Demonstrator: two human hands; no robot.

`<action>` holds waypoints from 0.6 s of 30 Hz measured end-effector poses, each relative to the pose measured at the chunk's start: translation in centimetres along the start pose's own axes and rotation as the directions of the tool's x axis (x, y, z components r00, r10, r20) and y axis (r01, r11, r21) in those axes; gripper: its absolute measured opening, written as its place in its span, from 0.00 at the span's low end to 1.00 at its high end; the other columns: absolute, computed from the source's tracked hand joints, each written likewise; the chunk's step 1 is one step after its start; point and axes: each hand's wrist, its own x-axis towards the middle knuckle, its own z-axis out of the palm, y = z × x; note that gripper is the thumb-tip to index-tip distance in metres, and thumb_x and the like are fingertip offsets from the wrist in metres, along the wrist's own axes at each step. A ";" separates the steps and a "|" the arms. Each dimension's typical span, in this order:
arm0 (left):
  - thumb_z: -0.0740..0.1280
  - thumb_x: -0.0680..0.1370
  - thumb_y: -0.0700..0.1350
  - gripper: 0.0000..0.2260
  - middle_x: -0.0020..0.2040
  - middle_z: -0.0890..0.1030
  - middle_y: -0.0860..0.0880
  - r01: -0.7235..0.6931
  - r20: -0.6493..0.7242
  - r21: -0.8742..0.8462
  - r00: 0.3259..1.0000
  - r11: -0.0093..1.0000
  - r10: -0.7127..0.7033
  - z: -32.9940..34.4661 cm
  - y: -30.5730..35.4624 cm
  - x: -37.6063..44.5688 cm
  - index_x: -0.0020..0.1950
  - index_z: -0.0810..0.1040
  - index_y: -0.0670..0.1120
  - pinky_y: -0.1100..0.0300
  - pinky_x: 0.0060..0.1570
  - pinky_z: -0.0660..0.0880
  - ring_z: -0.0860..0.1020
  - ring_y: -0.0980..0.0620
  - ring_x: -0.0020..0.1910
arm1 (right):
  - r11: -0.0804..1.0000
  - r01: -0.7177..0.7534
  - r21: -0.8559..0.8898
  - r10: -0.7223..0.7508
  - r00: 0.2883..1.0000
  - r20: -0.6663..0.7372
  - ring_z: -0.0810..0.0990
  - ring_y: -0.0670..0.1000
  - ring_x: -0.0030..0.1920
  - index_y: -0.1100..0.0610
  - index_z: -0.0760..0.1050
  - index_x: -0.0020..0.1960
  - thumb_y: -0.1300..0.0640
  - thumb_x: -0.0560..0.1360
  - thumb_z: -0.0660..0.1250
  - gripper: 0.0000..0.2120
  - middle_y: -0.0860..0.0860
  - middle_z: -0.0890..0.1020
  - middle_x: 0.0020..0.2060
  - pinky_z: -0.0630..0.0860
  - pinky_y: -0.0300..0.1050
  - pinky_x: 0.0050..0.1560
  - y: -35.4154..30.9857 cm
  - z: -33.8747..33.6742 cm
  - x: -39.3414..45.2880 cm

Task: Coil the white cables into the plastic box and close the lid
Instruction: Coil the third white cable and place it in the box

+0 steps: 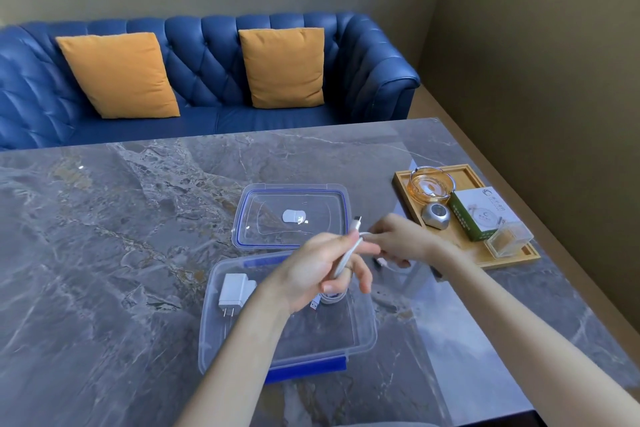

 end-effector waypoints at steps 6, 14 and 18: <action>0.50 0.82 0.48 0.17 0.28 0.81 0.46 0.063 -0.271 -0.067 0.959 0.996 -0.078 0.2 -2.3 1.9 0.50 0.73 0.40 0.68 0.23 0.57 0.61 0.57 0.16 | 0.995 0.096 0.015 -0.095 0.994 -0.057 0.63 0.44 0.19 0.58 0.77 0.34 0.48 0.75 0.63 0.17 0.45 0.67 0.20 0.60 0.33 0.20 -2.7 -0.6 -1.6; 0.46 0.82 0.50 0.21 0.28 0.83 0.51 -0.184 -0.444 -0.504 0.893 0.844 -0.071 -1.5 -2.2 4.0 0.66 0.66 0.38 0.67 0.24 0.70 0.77 0.57 0.24 | 0.975 0.202 0.095 -0.210 0.974 0.083 0.66 0.41 0.21 0.59 0.73 0.39 0.57 0.80 0.53 0.15 0.45 0.70 0.20 0.63 0.30 0.26 -3.0 3.6 -4.4; 0.48 0.82 0.49 0.23 0.22 0.77 0.53 -0.228 -0.364 -0.523 0.931 0.821 0.027 -1.8 -0.6 3.2 0.66 0.67 0.33 0.69 0.22 0.67 0.70 0.59 0.19 | 0.978 0.207 -0.011 -0.205 0.972 0.113 0.69 0.39 0.23 0.54 0.73 0.38 0.51 0.80 0.52 0.17 0.44 0.68 0.25 0.65 0.29 0.29 -1.8 4.1 -4.0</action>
